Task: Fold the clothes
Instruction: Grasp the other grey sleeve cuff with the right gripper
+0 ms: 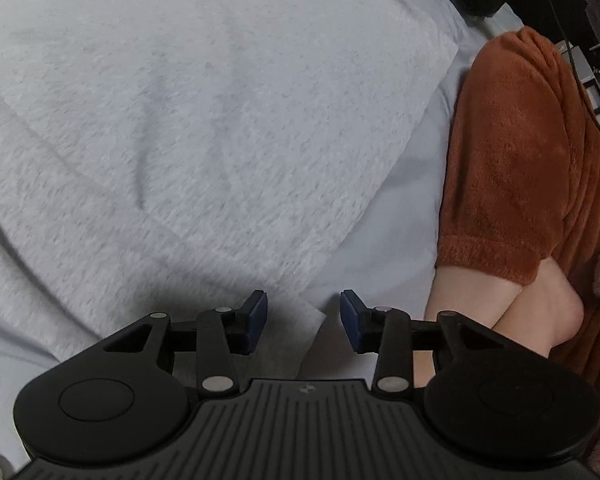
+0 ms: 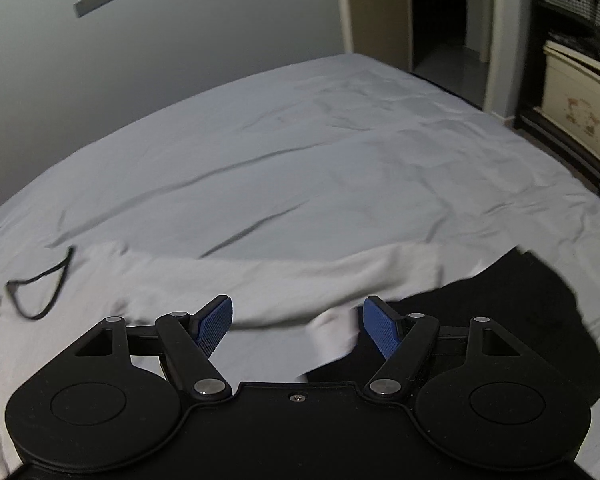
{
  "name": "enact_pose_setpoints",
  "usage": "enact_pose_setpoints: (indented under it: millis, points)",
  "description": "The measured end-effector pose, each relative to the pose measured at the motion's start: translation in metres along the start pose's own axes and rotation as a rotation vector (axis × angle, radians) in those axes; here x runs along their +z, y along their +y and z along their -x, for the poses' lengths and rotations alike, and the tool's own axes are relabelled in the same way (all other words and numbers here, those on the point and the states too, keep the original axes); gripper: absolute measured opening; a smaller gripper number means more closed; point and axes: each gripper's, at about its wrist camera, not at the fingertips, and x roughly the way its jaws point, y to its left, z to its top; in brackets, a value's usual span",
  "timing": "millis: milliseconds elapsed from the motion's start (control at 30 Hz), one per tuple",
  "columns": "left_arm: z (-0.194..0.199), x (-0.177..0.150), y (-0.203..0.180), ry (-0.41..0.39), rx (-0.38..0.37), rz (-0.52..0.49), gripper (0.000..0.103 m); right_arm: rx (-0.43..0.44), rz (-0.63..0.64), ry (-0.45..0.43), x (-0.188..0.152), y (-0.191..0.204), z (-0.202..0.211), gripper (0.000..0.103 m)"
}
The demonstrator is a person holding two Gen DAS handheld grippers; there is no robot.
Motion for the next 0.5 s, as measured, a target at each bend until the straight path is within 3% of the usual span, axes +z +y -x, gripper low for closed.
enact_pose_setpoints:
  millis: [267, 433, 500]
  points:
    - [0.037, 0.031, -0.009, -0.165, -0.010, 0.004, 0.041, -0.096, -0.068, 0.094, 0.025, -0.065, -0.068, 0.070]
    - [0.034, 0.052, -0.008, -0.185, 0.012, 0.032, 0.041, -0.119, -0.111, 0.147, 0.030, -0.094, -0.108, 0.056]
    - [0.029, 0.063, -0.004, -0.180, 0.022, 0.052, 0.041, -0.109, -0.142, 0.152, 0.032, -0.108, -0.124, 0.056]
